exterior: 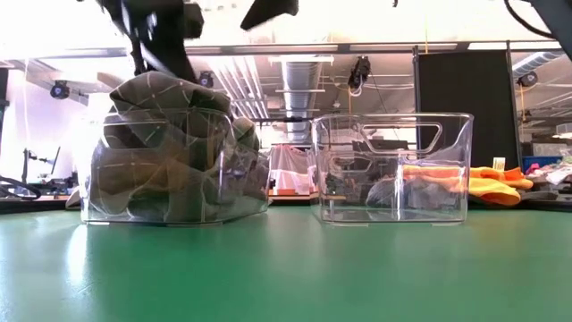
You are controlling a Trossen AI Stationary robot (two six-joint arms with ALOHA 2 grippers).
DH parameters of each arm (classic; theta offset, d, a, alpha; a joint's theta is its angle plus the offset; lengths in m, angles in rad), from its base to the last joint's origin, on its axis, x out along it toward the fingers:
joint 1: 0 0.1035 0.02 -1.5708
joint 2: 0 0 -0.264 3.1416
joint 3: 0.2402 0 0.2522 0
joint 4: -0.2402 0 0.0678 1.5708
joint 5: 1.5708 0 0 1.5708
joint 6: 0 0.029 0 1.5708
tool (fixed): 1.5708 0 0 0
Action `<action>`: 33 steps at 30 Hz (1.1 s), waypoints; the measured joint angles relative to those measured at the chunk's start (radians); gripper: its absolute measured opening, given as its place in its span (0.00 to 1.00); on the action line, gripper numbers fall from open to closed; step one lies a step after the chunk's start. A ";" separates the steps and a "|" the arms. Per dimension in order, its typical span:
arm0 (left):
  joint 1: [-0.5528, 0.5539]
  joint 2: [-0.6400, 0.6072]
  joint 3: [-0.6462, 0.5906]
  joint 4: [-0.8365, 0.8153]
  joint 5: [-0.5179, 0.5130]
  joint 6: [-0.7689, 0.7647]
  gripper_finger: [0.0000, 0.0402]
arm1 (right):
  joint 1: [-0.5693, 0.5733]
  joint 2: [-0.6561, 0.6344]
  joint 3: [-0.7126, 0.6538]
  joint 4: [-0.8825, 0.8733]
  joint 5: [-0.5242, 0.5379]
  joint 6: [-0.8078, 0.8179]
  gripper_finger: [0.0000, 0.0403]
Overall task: Sort towels by color in basket
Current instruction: Put the gray white patterned towel into the left transparent bin
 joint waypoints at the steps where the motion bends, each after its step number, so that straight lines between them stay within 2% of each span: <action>1: 0.002 0.035 -0.001 0.001 -0.011 0.007 0.63 | 0.004 -0.012 0.000 -0.003 0.015 0.005 0.91; 8: 0.036 0.305 0.020 0.017 -0.052 -0.027 0.63 | 0.027 -0.066 -0.001 -0.063 0.116 0.035 0.91; 12: 0.062 0.427 0.085 0.025 -0.056 -0.124 0.63 | 0.027 -0.084 -0.001 -0.161 0.164 0.065 0.91; 16: 0.074 0.497 0.179 -0.006 -0.057 -0.187 0.63 | 0.027 -0.097 -0.001 -0.237 0.212 0.071 0.91; 21: 0.074 0.516 0.331 -0.220 -0.056 -0.175 0.63 | 0.027 -0.117 -0.001 -0.253 0.213 0.089 0.91; 27: 0.048 0.460 0.493 -0.446 -0.057 -0.066 0.63 | 0.027 -0.132 -0.001 -0.258 0.214 0.089 0.91; 30: 0.027 0.422 0.525 -0.571 -0.072 -0.010 0.63 | 0.027 -0.133 -0.001 -0.259 0.214 0.089 0.91; 33: 0.018 0.394 0.503 -0.698 -0.128 0.026 0.63 | 0.029 -0.133 -0.001 -0.259 0.213 0.089 0.91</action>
